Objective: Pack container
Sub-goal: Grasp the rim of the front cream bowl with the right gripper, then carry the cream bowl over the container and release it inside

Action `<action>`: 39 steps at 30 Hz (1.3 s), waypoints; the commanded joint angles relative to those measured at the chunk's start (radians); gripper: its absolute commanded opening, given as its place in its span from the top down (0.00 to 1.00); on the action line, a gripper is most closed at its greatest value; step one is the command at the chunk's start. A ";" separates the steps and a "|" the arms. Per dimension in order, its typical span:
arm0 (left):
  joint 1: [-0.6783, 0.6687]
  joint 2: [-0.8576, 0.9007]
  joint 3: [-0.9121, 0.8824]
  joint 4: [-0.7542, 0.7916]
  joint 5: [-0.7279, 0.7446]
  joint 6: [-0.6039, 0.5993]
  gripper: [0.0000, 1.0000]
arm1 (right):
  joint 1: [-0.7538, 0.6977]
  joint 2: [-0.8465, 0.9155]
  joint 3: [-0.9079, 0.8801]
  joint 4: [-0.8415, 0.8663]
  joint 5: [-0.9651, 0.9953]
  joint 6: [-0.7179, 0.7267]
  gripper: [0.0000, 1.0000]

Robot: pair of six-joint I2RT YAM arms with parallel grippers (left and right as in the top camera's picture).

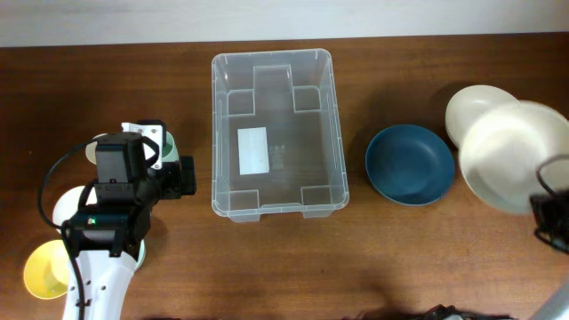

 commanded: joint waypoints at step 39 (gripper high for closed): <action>0.004 0.003 0.017 -0.005 0.012 -0.011 0.01 | 1.368 0.886 0.900 0.081 0.680 0.261 0.96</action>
